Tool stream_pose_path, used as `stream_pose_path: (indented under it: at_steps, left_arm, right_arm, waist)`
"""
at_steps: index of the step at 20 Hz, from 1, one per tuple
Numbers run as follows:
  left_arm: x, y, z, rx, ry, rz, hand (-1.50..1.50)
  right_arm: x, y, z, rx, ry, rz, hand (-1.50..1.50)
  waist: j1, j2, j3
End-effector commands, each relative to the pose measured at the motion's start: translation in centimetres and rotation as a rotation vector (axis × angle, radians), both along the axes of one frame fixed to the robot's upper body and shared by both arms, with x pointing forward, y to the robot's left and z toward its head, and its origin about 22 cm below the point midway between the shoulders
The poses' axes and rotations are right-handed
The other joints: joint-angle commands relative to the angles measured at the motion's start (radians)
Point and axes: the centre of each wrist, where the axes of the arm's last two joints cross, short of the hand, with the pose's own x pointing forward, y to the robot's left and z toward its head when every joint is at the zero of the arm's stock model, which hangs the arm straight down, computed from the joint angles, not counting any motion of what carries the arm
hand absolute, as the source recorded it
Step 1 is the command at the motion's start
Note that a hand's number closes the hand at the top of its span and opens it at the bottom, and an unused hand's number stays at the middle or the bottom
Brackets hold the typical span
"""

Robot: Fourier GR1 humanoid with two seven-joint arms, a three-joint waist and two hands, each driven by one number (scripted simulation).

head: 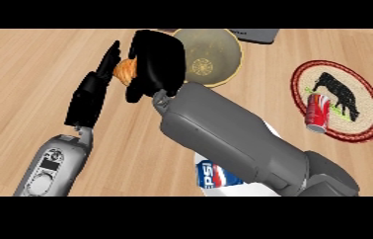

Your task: Pick the croissant from the plate and place it in the bowl

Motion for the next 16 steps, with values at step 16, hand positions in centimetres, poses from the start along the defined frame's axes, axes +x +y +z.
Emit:
stream_pose_path:
  at_steps: [16]
  left_arm:
    - [0.6, 1.5, 0.3, -0.005, -0.021, 0.091, 0.00]
  right_arm:
    - [3.3, 0.4, -0.5, 0.240, -0.220, -0.326, 1.50]
  waist:
    - [-0.097, 0.012, 0.004]
